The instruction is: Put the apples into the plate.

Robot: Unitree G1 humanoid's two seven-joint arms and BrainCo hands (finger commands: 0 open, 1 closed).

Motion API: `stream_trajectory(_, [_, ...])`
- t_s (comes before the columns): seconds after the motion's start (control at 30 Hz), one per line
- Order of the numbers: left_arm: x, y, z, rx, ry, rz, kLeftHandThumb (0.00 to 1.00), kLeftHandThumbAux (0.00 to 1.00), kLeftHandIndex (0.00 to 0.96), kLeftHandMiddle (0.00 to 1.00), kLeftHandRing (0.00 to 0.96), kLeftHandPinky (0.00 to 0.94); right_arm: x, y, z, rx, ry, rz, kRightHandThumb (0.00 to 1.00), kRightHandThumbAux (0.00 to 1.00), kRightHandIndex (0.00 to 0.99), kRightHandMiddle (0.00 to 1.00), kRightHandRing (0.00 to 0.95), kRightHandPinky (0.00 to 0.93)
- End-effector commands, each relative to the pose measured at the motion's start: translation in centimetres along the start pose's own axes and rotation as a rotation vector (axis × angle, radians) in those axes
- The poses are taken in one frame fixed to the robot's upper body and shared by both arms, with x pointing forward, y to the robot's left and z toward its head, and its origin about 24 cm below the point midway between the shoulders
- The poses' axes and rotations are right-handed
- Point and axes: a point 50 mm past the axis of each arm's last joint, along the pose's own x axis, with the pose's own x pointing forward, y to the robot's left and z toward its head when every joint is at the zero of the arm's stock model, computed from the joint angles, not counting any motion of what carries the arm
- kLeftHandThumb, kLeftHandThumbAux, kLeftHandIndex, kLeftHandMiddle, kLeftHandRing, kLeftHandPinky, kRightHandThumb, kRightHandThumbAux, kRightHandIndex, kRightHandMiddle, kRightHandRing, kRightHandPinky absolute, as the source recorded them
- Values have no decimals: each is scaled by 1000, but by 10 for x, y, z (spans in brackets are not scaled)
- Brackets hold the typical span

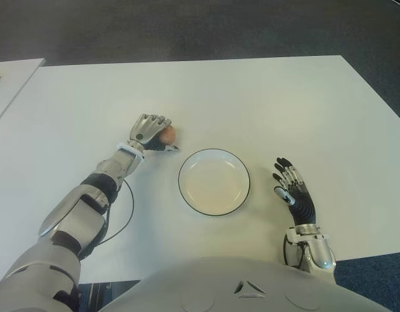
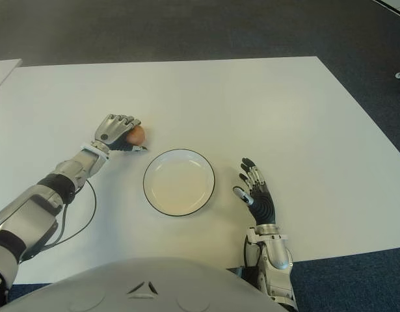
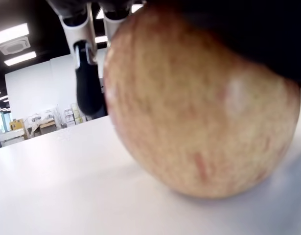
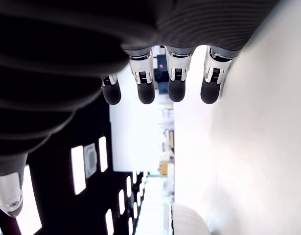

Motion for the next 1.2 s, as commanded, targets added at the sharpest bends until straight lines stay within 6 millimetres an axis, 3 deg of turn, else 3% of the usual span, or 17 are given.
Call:
stream_trajectory(0.03, [-32, -41, 15, -69, -29, -203, 750, 688, 445, 808, 805, 812, -8, -3, -11, 14, 66, -13, 41, 523, 0, 9, 0, 0])
stream_trajectory(0.33, [-26, -34, 22, -167, -47, -155, 754, 690, 445, 860, 845, 824, -6, -5, -10, 29, 49, -18, 43, 527, 0, 10, 0, 1])
stream_trajectory(0.87, [-25, -23, 20, -203, -102, -123, 756, 692, 444, 835, 824, 798, -3, -5, -11, 59, 43, -37, 46, 537, 4, 52, 27, 4])
stream_trajectory(1.2, [-23, 14, 32, -207, -180, 56, 756, 693, 444, 853, 843, 830, -3, -3, -13, 79, 35, -47, 63, 546, 18, 71, 45, 14])
